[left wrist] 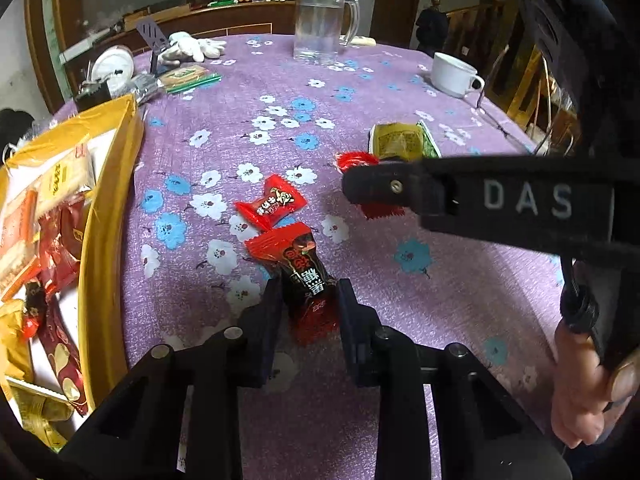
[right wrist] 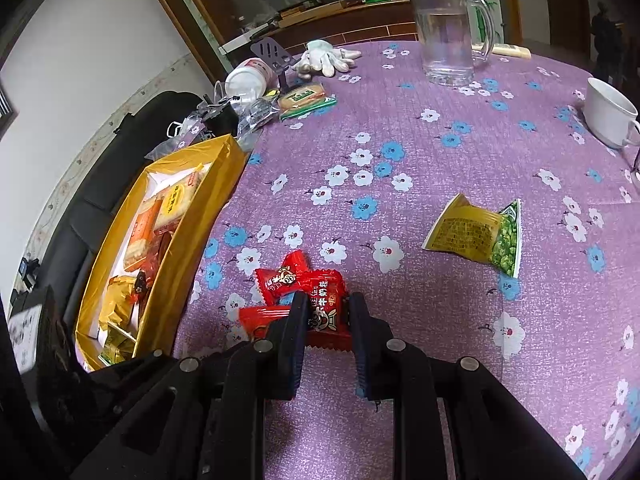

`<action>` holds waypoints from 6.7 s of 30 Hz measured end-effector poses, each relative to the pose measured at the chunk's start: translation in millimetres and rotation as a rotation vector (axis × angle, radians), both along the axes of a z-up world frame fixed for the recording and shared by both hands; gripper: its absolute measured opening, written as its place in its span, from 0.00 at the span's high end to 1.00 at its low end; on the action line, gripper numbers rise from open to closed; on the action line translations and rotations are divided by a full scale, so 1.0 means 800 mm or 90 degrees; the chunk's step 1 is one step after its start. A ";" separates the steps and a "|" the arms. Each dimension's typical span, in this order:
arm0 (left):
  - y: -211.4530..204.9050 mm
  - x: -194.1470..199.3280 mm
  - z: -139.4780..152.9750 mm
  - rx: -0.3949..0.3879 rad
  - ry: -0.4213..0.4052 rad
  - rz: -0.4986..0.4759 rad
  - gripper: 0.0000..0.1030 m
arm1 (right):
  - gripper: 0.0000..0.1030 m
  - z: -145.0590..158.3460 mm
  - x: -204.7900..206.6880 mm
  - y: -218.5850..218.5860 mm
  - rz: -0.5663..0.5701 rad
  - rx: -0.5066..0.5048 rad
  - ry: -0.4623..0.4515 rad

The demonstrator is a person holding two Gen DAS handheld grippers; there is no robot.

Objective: Organize snacks
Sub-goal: 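Lift both red candies above the tablecloth, then carry the red candy in the left tool while the right tool carries its red candy over the box, then lower both red candies into the white box and open both tools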

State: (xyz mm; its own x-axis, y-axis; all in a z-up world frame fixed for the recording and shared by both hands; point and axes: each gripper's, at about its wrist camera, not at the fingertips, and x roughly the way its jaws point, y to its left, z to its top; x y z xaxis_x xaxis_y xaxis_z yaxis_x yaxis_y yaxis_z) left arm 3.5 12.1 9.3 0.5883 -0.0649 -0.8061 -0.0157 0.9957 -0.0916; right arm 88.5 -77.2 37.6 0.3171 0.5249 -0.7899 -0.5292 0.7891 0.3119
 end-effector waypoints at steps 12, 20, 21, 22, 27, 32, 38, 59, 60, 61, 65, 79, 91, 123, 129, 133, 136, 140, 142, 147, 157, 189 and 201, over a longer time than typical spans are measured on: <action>-0.004 0.021 -0.001 0.015 0.006 0.009 0.74 | 0.79 0.000 0.002 -0.003 -0.013 -0.004 -0.003; 0.010 0.027 -0.002 -0.001 -0.028 0.028 0.81 | 0.79 -0.001 0.003 -0.004 -0.019 -0.006 -0.001; 0.011 0.026 -0.001 -0.002 -0.030 0.029 0.81 | 0.79 -0.002 0.003 -0.005 -0.020 -0.006 -0.001; 0.013 0.025 -0.001 -0.007 -0.033 0.029 0.81 | 0.79 -0.002 0.004 -0.004 -0.021 -0.007 -0.001; 0.016 0.023 0.003 -0.025 -0.043 0.029 0.81 | 0.79 -0.003 0.005 -0.006 -0.026 -0.005 0.003; 0.016 0.019 0.008 -0.033 -0.058 0.026 0.82 | 0.79 -0.004 0.006 -0.007 -0.028 -0.008 0.006; 0.016 0.013 0.016 -0.020 -0.084 0.033 0.82 | 0.79 -0.002 0.006 -0.009 -0.031 -0.004 0.004; 0.023 0.016 0.016 -0.046 -0.044 0.046 0.82 | 0.79 -0.004 0.009 -0.010 -0.038 -0.005 0.001; 0.022 0.019 0.015 -0.049 -0.038 0.046 0.82 | 0.79 -0.004 0.009 -0.010 -0.038 -0.005 0.000; 0.021 0.022 0.014 -0.049 -0.032 0.045 0.82 | 0.79 -0.004 0.009 -0.010 -0.039 -0.005 -0.001; 0.016 0.038 0.009 -0.036 -0.013 0.048 0.82 | 0.79 -0.003 0.009 -0.011 -0.042 -0.004 -0.001; 0.013 0.045 0.001 -0.019 -0.028 0.042 0.81 | 0.79 -0.003 0.009 -0.012 -0.046 -0.005 -0.004; 0.016 0.036 0.007 -0.022 -0.032 0.044 0.88 | 0.79 -0.004 0.012 -0.014 -0.050 -0.007 -0.002; 0.030 0.013 0.027 -0.031 -0.058 0.051 0.78 | 0.79 -0.003 0.007 -0.007 -0.043 -0.017 -0.013; 0.046 0.004 0.033 -0.040 -0.066 0.065 0.78 | 0.79 -0.001 -0.003 0.002 -0.018 -0.012 -0.025; 0.055 -0.002 0.033 -0.046 -0.067 0.074 0.78 | 0.79 0.001 -0.010 0.009 0.004 -0.001 -0.028; 0.062 -0.007 0.036 -0.051 -0.072 0.080 0.78 | 0.79 0.003 -0.016 0.015 0.021 0.006 -0.033; 0.074 -0.014 0.042 -0.058 -0.081 0.090 0.78 | 0.79 0.005 -0.021 0.020 0.039 0.022 -0.031; 0.083 -0.018 0.045 -0.062 -0.087 0.098 0.78 | 0.79 0.004 -0.023 0.022 0.045 0.027 -0.029; 0.107 -0.030 0.051 -0.072 -0.099 0.122 0.78 | 0.79 0.002 -0.023 0.024 0.052 0.037 -0.020; 0.169 -0.058 0.052 -0.084 -0.109 0.188 0.78 | 0.79 0.007 -0.025 0.033 0.059 0.068 0.010; 0.310 -0.098 0.017 -0.086 -0.097 0.333 0.77 | 0.80 0.002 -0.073 0.267 0.178 0.062 0.052; 0.303 -0.088 0.013 -0.051 -0.076 0.325 0.77 | 0.80 -0.017 -0.074 0.278 0.181 0.046 0.036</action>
State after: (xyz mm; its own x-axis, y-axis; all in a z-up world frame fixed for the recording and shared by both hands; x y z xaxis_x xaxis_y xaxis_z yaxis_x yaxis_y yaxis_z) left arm -66.9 254.2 19.6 0.6483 0.1954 -0.7359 -0.4814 0.8540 -0.1974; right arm 28.9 145.5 24.4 0.1057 0.6423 -0.7591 -0.7060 0.5861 0.3976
